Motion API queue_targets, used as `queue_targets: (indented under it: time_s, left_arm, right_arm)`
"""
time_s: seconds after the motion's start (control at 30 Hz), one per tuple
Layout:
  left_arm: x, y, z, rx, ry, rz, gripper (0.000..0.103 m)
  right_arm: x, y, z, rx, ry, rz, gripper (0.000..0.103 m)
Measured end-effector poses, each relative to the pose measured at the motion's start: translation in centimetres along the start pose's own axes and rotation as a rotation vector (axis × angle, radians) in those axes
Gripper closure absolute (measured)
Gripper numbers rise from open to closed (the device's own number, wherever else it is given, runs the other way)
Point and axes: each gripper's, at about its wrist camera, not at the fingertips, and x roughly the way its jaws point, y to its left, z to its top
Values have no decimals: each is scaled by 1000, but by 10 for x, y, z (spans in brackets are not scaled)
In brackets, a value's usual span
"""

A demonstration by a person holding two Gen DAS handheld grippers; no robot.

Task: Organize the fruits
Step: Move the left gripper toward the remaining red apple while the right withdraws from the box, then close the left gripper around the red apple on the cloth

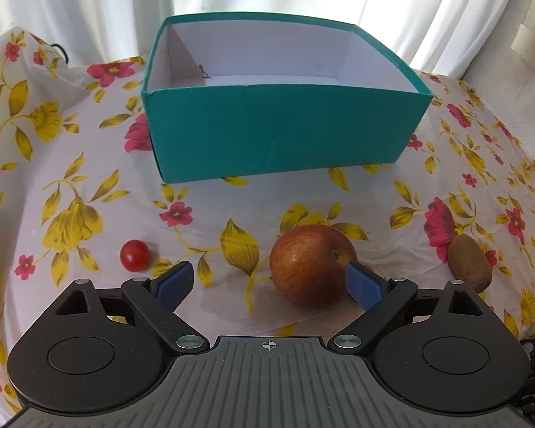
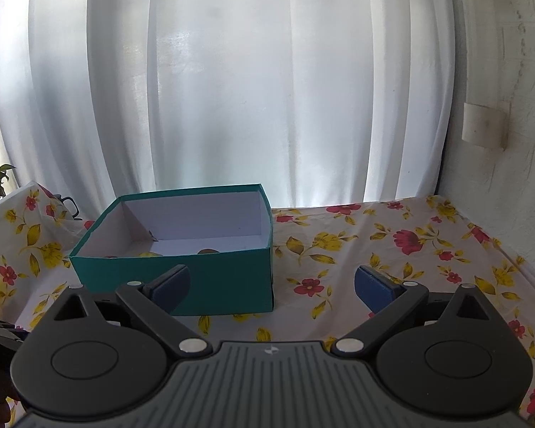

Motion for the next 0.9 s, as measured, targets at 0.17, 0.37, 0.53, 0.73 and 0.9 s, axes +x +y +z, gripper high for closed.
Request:
queue_targets:
  time_s: [0.17, 0.37, 0.53, 0.73, 0.9]
  left_arm:
    - [-3, 3, -5, 20, -39, -26, 8]
    - [-3, 8, -10, 13, -72, -83, 8]
    - [3, 5, -8, 27, -76, -109, 9]
    - [21, -6, -6, 80, -53, -130, 30]
    - [34, -4, -2, 58, -27, -196, 33]
  right_arm:
    - [2, 2, -3, 2, 15, -7, 4]
    - [3, 8, -8, -18, 34, -14, 4]
    - [6, 12, -10, -19, 53, -19, 4]
    - [6, 15, -12, -23, 64, -27, 4]
    - [10, 15, -14, -23, 82, -38, 4]
